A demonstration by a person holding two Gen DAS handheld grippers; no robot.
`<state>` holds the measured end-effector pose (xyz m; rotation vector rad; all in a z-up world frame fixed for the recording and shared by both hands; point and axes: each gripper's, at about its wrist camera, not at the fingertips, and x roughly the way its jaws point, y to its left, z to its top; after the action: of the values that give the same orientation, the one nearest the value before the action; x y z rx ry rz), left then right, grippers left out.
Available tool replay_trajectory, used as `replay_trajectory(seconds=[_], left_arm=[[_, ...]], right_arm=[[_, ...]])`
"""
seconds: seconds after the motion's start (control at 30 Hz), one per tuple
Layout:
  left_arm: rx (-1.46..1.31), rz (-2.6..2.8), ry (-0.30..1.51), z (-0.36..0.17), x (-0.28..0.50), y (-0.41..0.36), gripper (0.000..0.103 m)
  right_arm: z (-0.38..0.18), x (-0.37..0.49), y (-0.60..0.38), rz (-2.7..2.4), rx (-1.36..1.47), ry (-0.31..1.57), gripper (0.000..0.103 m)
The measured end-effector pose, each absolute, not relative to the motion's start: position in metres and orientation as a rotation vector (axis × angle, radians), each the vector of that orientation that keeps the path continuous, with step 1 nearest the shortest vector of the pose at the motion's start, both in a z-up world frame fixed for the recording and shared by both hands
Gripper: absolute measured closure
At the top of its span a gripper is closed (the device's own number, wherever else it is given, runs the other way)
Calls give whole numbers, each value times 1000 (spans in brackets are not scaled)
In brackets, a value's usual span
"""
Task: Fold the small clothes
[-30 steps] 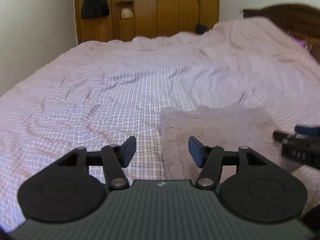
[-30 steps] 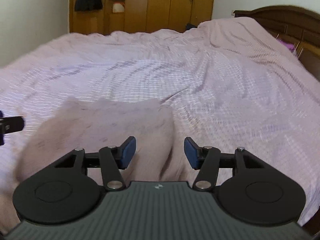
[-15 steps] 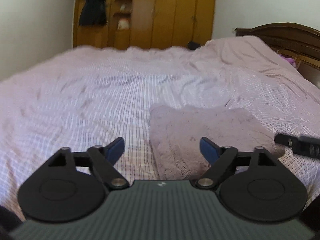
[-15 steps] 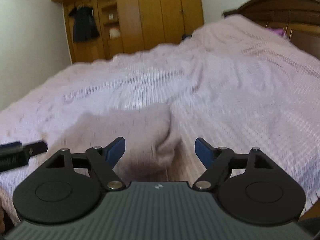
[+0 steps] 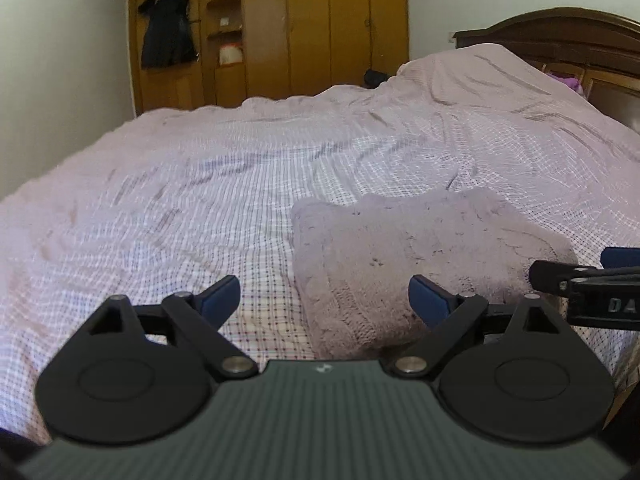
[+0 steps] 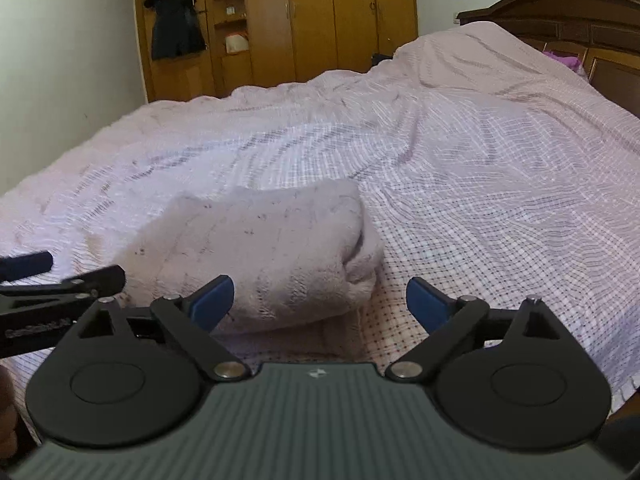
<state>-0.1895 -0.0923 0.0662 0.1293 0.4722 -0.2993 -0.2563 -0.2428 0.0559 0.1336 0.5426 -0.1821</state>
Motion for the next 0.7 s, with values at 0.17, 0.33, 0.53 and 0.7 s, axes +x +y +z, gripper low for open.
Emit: replay_trajectory(seconds=[0.17,0.33,0.53,0.7], left_arm=[[112,-323,499,66,-187,-91,11],[43,-349,564,64,-181,-86,11],[98,-302,520,64,-184,-89,11],[99,-322,542,62,-183,-91,11]], right_arm=[[52,-257,-245,-193,134,555,5],[42,-252,-247,-211,115,599,5],[36,-249,-247,-204,127,618,5],[34,-249,-244,-185,130,629,5]])
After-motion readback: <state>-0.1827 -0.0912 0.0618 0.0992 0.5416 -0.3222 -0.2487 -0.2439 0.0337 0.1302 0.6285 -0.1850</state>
